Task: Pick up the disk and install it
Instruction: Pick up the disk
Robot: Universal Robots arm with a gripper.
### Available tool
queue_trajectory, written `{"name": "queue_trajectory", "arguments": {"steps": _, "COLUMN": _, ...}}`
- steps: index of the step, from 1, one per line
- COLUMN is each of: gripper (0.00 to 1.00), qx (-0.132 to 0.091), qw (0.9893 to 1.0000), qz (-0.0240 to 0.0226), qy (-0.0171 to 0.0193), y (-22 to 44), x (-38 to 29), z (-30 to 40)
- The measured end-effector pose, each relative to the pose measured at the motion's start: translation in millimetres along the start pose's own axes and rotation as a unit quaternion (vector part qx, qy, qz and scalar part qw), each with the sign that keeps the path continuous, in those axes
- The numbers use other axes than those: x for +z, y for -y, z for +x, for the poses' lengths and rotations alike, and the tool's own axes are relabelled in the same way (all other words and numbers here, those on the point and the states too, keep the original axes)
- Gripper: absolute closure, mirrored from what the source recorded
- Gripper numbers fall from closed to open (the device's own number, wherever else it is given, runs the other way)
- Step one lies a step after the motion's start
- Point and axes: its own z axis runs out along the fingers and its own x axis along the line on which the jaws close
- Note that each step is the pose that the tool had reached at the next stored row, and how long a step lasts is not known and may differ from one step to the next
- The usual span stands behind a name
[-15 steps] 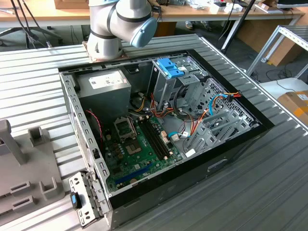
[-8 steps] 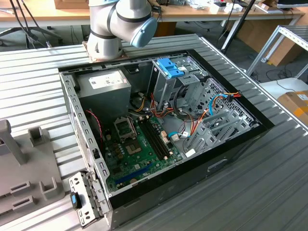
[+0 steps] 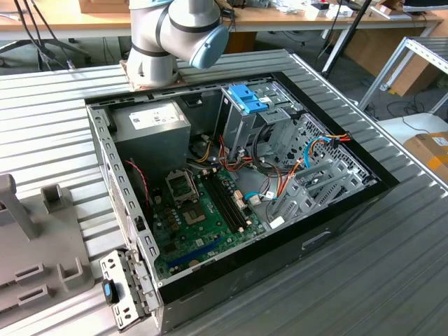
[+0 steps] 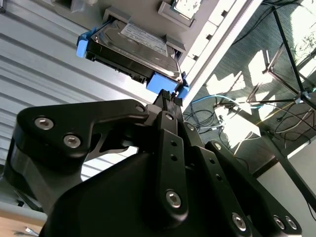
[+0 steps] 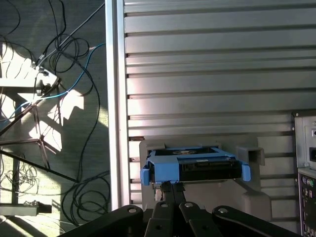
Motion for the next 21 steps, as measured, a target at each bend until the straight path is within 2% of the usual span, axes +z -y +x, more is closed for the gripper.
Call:
{"name": "queue_trajectory", "arguments": {"steps": 7, "gripper": 0.89, "qx": -0.011, "qw": 0.9999, "qz": 0.0004, "qy": -0.0005, "y": 0.0, "x": 0.0, "z": 0.0}}
{"name": "queue_trajectory", "arguments": {"steps": 14, "gripper": 0.89, "qx": -0.05, "qw": 0.9987, "qz": 0.0018, "qy": -0.0019, "y": 0.0, "x": 0.0, "z": 0.0}}
{"name": "queue_trajectory", "arguments": {"steps": 15, "gripper": 0.89, "qx": -0.056, "qw": 0.9985, "qz": 0.0019, "qy": -0.0021, "y": 0.0, "x": 0.0, "z": 0.0}}
{"name": "queue_trajectory", "arguments": {"steps": 17, "gripper": 0.89, "qx": -0.077, "qw": 0.9971, "qz": 0.0027, "qy": -0.0029, "y": 0.0, "x": 0.0, "z": 0.0}}
{"name": "queue_trajectory", "arguments": {"steps": 21, "gripper": 0.89, "qx": -0.105, "qw": 0.9945, "qz": 0.0037, "qy": -0.0039, "y": 0.0, "x": 0.0, "z": 0.0}}
